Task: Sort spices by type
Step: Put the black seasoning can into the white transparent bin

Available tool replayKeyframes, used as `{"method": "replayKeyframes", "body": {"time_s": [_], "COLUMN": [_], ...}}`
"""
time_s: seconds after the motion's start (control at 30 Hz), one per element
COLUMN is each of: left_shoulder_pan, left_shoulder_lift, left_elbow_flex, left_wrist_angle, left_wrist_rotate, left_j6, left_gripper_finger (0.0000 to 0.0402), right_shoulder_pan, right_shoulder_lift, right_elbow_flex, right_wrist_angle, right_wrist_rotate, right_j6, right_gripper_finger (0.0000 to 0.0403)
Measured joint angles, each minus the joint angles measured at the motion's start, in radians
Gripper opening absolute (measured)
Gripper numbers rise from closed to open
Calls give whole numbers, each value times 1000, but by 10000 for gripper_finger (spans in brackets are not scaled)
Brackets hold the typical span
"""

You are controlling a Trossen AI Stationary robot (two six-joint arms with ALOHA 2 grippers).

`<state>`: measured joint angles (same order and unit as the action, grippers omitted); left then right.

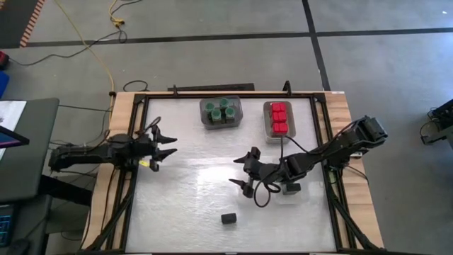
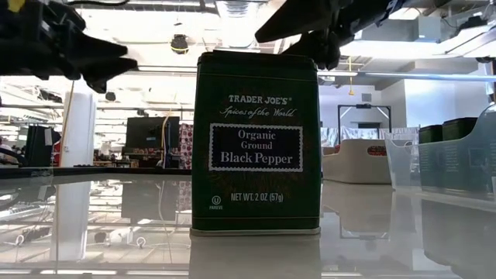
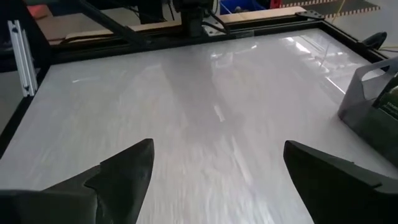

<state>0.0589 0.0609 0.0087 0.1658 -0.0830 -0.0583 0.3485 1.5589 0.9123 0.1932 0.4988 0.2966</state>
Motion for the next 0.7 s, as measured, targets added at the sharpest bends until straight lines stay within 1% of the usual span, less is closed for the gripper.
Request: {"method": "replayKeyframes", "body": {"time_s": [0.07,0.2,0.27,0.5,0.7], "left_shoulder_pan": [0,0,1,1,1], "left_shoulder_lift": [-63,-42,-37,-20,-22], "left_elbow_flex": [0,0,0,6,6], "left_wrist_angle": [-51,-81,-121,-127,-127], "left_wrist_rotate": [0,-5,-7,5,3], "left_j6": [0,-15,-32,-58,-58], "left_gripper_finger": [183,183,183,183,183], "right_shoulder_pan": [0,-1,1,6,31], "right_shoulder_lift": [0,0,0,0,0], "right_elbow_flex": [0,2,15,62,136], "right_wrist_angle": [-8,-24,-52,-118,-265], "right_wrist_rotate": [0,0,-1,-5,-27], "right_j6": [0,2,2,2,-7], "right_gripper_finger": [384,384,384,384,383]}}
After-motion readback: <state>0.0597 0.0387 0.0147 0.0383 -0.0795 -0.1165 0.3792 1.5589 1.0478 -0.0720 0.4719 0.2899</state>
